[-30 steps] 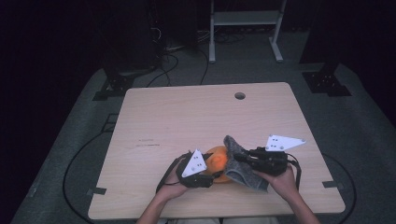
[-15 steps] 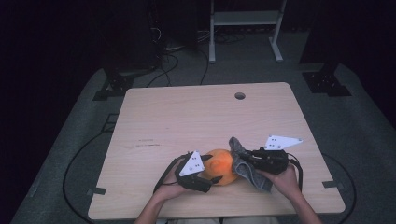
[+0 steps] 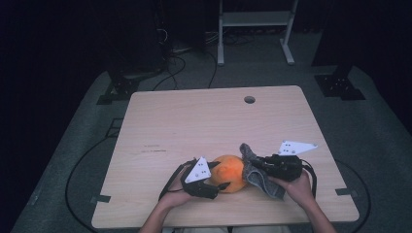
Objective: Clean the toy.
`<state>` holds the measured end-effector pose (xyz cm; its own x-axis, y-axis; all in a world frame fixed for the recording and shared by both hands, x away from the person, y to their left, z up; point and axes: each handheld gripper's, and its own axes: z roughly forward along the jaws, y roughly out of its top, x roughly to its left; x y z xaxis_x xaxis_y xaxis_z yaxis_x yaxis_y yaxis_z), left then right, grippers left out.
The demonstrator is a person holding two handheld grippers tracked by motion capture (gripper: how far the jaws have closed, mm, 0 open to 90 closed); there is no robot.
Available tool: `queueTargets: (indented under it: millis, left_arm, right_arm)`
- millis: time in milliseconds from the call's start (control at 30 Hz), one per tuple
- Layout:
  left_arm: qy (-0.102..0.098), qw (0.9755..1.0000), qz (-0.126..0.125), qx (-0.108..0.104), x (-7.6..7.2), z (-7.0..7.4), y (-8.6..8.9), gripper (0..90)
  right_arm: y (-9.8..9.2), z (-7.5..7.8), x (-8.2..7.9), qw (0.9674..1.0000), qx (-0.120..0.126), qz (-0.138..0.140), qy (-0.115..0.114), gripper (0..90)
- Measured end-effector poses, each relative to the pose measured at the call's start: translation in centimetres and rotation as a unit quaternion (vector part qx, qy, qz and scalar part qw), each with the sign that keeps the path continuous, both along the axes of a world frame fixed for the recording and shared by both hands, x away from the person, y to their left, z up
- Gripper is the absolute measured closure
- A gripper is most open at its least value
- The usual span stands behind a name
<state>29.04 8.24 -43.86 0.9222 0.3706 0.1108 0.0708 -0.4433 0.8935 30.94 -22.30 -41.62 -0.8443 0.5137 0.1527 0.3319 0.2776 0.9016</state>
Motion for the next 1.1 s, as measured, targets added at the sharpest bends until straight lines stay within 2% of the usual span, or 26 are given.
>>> queueTargets:
  millis: [100,233,333,367,433,767,1100]
  left_arm:
    - [0.004,1.0000,0.001,-0.001,0.1,0.0,0.1,28.5]
    - [0.010,0.9999,0.006,-0.004,0.3,0.0,0.5,28.3]
    - [0.014,0.9999,0.006,-0.007,0.4,0.0,0.7,28.3]
    - [0.013,0.9999,0.006,-0.006,0.4,0.0,0.7,28.3]
    - [0.014,0.9999,0.006,-0.007,0.4,0.0,0.7,28.2]
    - [0.020,0.9997,0.011,-0.011,0.6,-0.1,0.9,28.0]
    - [0.037,0.9987,0.026,-0.024,1.1,-0.1,1.2,28.9]
  right_arm:
    - [-0.1,0.2,-0.1,1.0000,0.002,-0.001,-0.004,80.7]
    - [0.3,0.6,-0.4,0.9997,0.014,0.014,-0.012,80.7]
    - [0.3,0.5,-0.3,0.9998,0.012,0.013,-0.010,80.7]
    - [0.2,0.2,-0.2,0.9998,0.016,0.011,-0.002,80.7]
    - [0.1,0.0,0.0,0.9998,0.017,0.011,0.001,80.7]
    - [0.0,-0.1,0.0,0.9998,0.014,0.009,0.004,80.7]
    - [0.1,-0.3,0.1,0.9999,0.012,0.007,0.007,80.7]
